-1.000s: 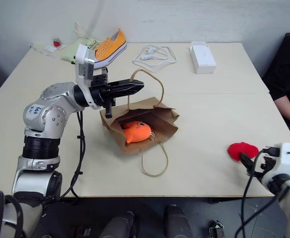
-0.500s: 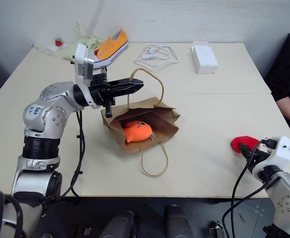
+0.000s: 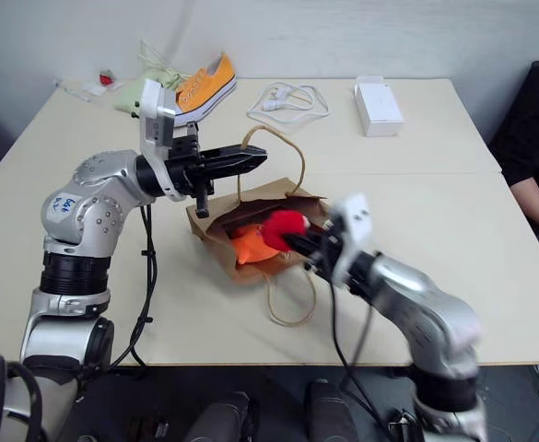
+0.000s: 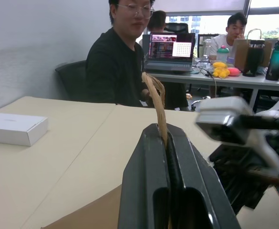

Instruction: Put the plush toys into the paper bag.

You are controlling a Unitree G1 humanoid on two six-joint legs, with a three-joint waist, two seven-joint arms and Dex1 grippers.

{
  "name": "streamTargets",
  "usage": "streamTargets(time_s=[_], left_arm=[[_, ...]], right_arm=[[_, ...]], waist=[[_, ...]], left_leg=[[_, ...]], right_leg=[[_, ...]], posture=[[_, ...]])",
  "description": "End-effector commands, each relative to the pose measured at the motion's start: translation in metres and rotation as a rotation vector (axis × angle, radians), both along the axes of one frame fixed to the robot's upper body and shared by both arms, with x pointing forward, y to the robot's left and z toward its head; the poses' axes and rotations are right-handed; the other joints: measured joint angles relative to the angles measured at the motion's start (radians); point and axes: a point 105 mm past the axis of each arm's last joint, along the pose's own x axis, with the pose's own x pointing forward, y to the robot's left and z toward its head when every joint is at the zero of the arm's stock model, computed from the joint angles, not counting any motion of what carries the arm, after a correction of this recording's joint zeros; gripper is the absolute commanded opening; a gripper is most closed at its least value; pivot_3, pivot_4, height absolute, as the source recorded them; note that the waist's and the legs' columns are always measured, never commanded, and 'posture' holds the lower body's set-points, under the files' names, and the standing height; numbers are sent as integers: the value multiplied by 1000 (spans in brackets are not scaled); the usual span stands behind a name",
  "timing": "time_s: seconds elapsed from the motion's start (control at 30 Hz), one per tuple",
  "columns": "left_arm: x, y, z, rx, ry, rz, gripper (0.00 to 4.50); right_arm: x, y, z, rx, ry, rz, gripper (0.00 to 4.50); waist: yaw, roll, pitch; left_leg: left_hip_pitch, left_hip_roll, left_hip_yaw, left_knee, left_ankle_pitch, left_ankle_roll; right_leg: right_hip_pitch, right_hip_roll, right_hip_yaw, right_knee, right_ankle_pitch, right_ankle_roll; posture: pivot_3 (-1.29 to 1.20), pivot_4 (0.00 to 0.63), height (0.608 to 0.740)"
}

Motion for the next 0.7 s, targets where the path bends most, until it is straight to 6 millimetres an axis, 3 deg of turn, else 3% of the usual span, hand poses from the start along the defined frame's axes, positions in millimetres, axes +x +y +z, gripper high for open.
streamTargets(time_s=[0.03, 0.17, 0.33, 0.5, 0.57, 0.6, 0.7], left_arm=[[-20, -4, 11, 18, -59, -74, 0], [-24, -2, 10, 13, -57, -60, 0], [-20, 1, 11, -7, -59, -14, 0], [-8, 6, 9, -31, -44, 45, 0], [-2, 7, 9, -45, -40, 67, 0], [0, 7, 10, -53, -40, 76, 0], [6, 7, 14, -82, -34, 92, 0]], right_arm=[[34, 7, 8, 12, -21, -106, 77], [62, 9, 0, -2, 24, -209, 77], [65, 17, 3, 41, 32, -208, 1784], [51, 13, 18, 104, 3, -157, 3574], [35, 3, 22, 95, -21, -116, 4266], [26, -5, 23, 81, -30, -103, 4480], [-3, -38, 22, 58, 5, -112, 4480]], waist=[[-2, 0, 0], [-8, 0, 0], [-29, 0, 0], [-42, 0, 0], [-43, 0, 0], [-38, 0, 0], [-23, 0, 0]], left_leg=[[0, 0, -1, 0, 0, 0], [-1, 0, -2, -1, 0, 0], [-1, 0, -2, -1, 0, 0], [-1, 0, -2, -1, 0, -1], [-1, 0, -2, -1, 0, -1], [-1, 0, -3, -1, 0, -1], [-2, -1, -4, -1, 0, 0]], right_leg=[[0, 0, -1, 0, 0, 0], [0, -1, -3, 1, 0, 0], [0, -1, -3, 2, 0, 0], [0, 0, -3, 4, 0, 0], [0, 0, -3, 4, 0, 0], [0, 0, -3, 4, 0, 0], [0, -1, -3, 3, 0, 0]], posture=[[0, 150, 740], [0, 150, 740], [0, 150, 740], [0, 150, 740], [0, 150, 740], [0, 150, 740], [0, 150, 740]])
